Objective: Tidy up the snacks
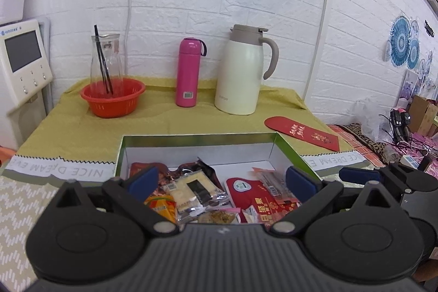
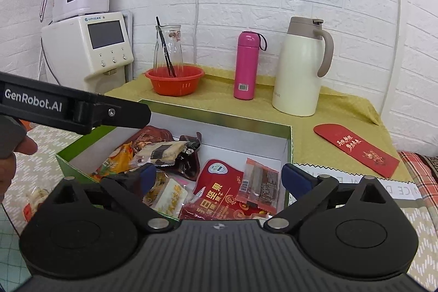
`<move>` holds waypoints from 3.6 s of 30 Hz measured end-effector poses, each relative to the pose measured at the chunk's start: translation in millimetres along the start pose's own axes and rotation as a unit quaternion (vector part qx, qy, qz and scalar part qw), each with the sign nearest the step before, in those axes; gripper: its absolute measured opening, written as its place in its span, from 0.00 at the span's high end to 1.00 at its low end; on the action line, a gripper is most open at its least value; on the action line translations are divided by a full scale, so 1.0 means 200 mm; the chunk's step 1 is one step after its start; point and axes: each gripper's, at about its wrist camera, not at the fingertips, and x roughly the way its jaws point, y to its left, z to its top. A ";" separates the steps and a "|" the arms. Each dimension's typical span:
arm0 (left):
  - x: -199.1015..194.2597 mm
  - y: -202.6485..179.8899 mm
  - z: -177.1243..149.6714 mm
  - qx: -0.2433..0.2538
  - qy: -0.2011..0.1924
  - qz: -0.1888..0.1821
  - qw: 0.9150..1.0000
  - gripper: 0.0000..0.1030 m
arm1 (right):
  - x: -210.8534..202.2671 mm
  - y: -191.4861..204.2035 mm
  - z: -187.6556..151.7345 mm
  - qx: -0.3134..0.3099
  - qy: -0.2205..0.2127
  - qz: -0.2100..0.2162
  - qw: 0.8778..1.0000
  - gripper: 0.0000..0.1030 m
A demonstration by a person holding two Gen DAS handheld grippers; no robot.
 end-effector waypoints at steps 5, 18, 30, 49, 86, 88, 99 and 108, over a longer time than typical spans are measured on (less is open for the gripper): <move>-0.14 -0.04 -0.03 0.001 -0.005 -0.013 1.000 0.05 | -0.13 0.05 -0.01 -0.004 -0.007 0.004 1.000 0.00; -0.47 -0.09 -0.31 0.027 0.037 -0.029 0.999 0.05 | -0.54 0.08 -0.31 0.023 0.007 0.027 0.999 0.00; -0.53 -0.04 -0.69 -0.016 0.086 -0.039 0.995 0.05 | -0.40 0.17 -0.50 -0.025 0.058 0.024 0.998 0.00; -0.47 -0.04 -0.68 -0.039 0.104 -0.095 0.989 0.05 | -0.47 0.33 -0.58 -0.051 0.076 0.069 0.993 0.06; -0.22 -0.14 -0.61 -0.020 0.144 -0.156 0.977 0.78 | -0.40 0.21 -0.53 0.018 0.060 0.017 0.998 0.86; -0.26 -0.14 -0.57 -0.020 0.129 -0.160 0.979 0.78 | -0.43 0.22 -0.49 0.011 0.048 0.015 0.999 0.86; -0.24 -0.15 -0.22 -0.001 0.053 -0.147 0.988 0.78 | -0.38 0.12 -0.17 0.022 -0.024 0.002 0.999 0.86; 0.05 -0.11 -0.13 -0.022 0.081 -0.132 0.988 0.78 | -0.12 -0.01 -0.13 0.068 -0.014 -0.002 0.998 0.86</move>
